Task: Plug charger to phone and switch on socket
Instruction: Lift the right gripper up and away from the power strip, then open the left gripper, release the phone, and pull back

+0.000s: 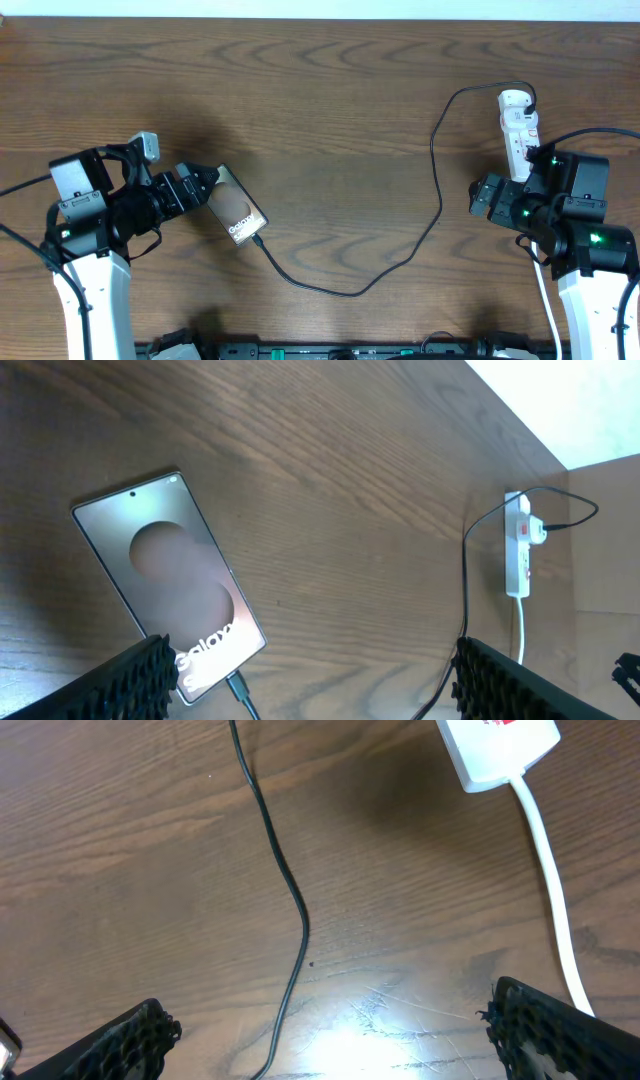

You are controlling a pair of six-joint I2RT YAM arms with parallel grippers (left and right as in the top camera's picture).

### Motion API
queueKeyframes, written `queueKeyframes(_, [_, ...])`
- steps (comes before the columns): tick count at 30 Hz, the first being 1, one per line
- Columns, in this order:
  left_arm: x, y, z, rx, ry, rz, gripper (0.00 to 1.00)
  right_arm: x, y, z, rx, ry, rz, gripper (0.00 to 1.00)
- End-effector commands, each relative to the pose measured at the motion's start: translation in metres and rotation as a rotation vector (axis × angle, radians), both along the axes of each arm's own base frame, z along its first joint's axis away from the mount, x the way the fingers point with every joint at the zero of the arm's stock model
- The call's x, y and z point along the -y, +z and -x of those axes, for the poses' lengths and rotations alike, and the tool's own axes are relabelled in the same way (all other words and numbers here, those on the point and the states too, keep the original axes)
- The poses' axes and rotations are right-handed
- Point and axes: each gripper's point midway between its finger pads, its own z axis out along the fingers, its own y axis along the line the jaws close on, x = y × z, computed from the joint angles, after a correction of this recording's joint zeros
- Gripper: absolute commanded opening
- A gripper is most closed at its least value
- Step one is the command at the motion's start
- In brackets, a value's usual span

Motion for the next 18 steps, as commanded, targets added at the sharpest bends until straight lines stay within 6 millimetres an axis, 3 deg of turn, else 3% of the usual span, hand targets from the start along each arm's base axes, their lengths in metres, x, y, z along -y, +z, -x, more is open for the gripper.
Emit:
queueKeyframes(1, [-0.001,0.001,-0.004,0.005,-0.012,-0.015,0.86,-0.004,-0.002,0.001,-0.008,0.002,-0.013,0.99])
queueKeyframes(8, [0.001,0.006,-0.001,0.021,-0.016,-0.021,0.86,-0.004,-0.002,0.001,-0.008,0.002,-0.013,0.99])
queueKeyframes(12, [0.010,0.010,0.005,0.077,-0.033,-0.157,0.86,-0.004,-0.002,0.001,-0.008,0.002,-0.013,0.99])
queueKeyframes(15, [0.021,0.026,0.009,0.208,-0.047,-0.323,0.86,-0.004,-0.002,0.001,-0.007,0.002,-0.013,0.99])
queueKeyframes(18, [0.030,0.058,0.017,0.408,-0.026,-0.434,0.86,-0.004,-0.002,0.001,-0.008,0.002,-0.013,0.99])
